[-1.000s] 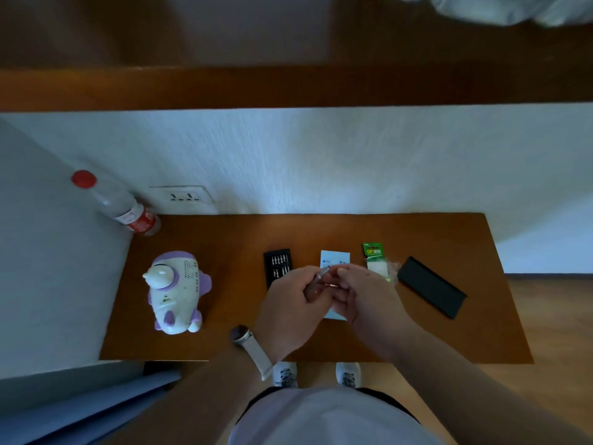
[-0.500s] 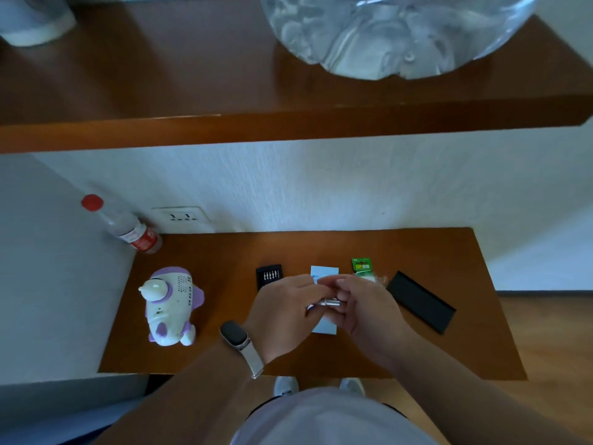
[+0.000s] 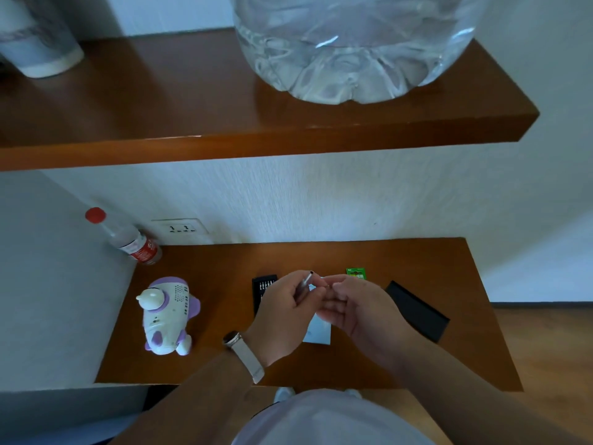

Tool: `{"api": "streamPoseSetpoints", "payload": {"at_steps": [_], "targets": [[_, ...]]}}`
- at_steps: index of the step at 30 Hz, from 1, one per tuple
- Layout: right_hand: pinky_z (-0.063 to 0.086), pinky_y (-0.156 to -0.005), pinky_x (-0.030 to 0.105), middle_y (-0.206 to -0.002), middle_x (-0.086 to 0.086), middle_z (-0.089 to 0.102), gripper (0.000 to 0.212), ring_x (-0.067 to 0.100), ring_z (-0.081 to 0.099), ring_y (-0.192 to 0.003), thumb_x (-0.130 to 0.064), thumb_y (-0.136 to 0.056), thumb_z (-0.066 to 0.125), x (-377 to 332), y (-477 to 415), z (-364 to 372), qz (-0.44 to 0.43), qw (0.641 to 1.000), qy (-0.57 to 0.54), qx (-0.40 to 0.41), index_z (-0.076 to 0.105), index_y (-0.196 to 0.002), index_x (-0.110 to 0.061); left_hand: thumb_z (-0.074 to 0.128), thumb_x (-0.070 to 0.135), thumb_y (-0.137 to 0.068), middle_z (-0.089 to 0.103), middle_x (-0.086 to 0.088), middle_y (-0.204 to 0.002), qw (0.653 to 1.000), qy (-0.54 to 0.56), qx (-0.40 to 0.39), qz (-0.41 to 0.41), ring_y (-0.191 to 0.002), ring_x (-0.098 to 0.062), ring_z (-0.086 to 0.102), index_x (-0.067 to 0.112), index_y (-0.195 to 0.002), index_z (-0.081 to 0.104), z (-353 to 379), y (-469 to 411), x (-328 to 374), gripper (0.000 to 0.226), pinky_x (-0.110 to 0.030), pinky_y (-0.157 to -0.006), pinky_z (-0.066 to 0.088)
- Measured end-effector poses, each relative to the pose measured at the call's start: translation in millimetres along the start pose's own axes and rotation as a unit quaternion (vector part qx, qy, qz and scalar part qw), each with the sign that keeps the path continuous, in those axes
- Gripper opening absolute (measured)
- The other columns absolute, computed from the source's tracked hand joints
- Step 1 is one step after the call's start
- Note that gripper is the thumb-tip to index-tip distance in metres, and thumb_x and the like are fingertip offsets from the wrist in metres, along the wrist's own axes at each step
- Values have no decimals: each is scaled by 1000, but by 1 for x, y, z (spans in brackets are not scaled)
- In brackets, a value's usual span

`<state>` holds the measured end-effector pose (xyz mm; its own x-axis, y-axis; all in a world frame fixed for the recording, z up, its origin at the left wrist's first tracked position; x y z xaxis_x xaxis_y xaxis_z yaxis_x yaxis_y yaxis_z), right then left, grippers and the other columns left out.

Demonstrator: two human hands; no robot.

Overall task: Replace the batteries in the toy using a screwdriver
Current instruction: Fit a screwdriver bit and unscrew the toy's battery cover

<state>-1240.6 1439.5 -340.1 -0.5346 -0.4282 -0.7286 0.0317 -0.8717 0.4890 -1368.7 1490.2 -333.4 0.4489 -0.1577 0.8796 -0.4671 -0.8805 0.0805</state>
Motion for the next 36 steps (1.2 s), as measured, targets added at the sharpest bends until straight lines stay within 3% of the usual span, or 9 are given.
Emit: {"api": "streamPoseSetpoints", "payload": {"at_steps": [4,7,12,17,22,24,26,31,36], "targets": [[51,-71,29,-87,16,66,32,20,63,-76,-13,-102,41,0,2,3,0,999,30,-40,63,-111,9,59,17,-98,58,-29,-82,996,78,4,-35,-73,-40,56,25,-94,67,-3,5,11,12,-44,-63,53],[48,-68,28,-81,12,64,28,17,59,-71,-15,-102,43,-3,6,6,-5,998,26,-58,65,-98,2,58,14,-98,59,-29,-83,994,102,13,-41,-69,-32,56,23,-94,67,-5,8,13,14,-31,-62,54],[48,-65,25,-78,9,63,23,14,56,-67,-15,-101,47,-5,9,6,-2,998,25,-56,66,-94,-2,58,16,-98,58,-27,-81,993,103,24,-48,-72,-40,55,24,-94,67,-5,12,13,12,-27,-59,49],[45,-68,28,-77,9,62,19,14,54,-67,-13,-98,52,-7,8,2,-9,998,61,-17,68,-95,-1,58,19,-99,61,-17,-75,997,67,26,-36,-55,-2,50,31,-92,65,-7,15,18,15,-11,-52,42],[44,-63,28,-71,8,61,18,14,54,-62,-7,-96,53,-18,14,7,-56,990,130,18,66,-84,-4,60,20,-98,53,-1,-65,998,57,23,-15,-53,-3,49,34,-98,60,-7,20,24,13,-10,-50,39],[45,-59,25,-66,5,62,16,14,55,-60,-6,-95,53,-28,19,10,-99,975,198,35,64,-84,-4,58,29,-98,57,2,-71,998,54,10,-17,-62,-10,58,35,-100,58,-8,22,24,6,-15,-54,45],[45,-57,22,-62,0,61,14,12,54,-57,-5,-94,55,-39,24,11,-141,955,256,47,63,-83,-6,52,36,-99,60,3,-77,998,59,-11,-23,-68,-5,63,33,-98,58,-12,24,27,7,-14,-53,45],[39,-52,18,-60,-7,55,10,2,46,-54,-5,-90,62,-66,37,14,-224,905,361,35,63,-81,-10,36,73,-80,67,7,-95,998,8,-59,0,-80,-1,65,31,-104,62,-23,28,35,55,-13,-54,45],[38,-49,18,-64,-4,56,20,5,46,-53,-2,-87,66,-80,49,28,-291,836,465,-5,60,-79,-20,35,60,-91,57,20,-81,992,-88,-58,71,-78,5,57,28,-118,65,-35,26,51,51,-8,-61,41]]}}
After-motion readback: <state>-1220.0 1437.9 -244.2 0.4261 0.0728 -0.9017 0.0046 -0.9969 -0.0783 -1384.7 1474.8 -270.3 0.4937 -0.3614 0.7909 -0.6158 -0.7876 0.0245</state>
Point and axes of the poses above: each hand's wrist, its own y-axis away from the middle knuckle, its own z-axis out of the palm, x = y × z, the point moved 4 cm from there along -y, towards the middle knuckle
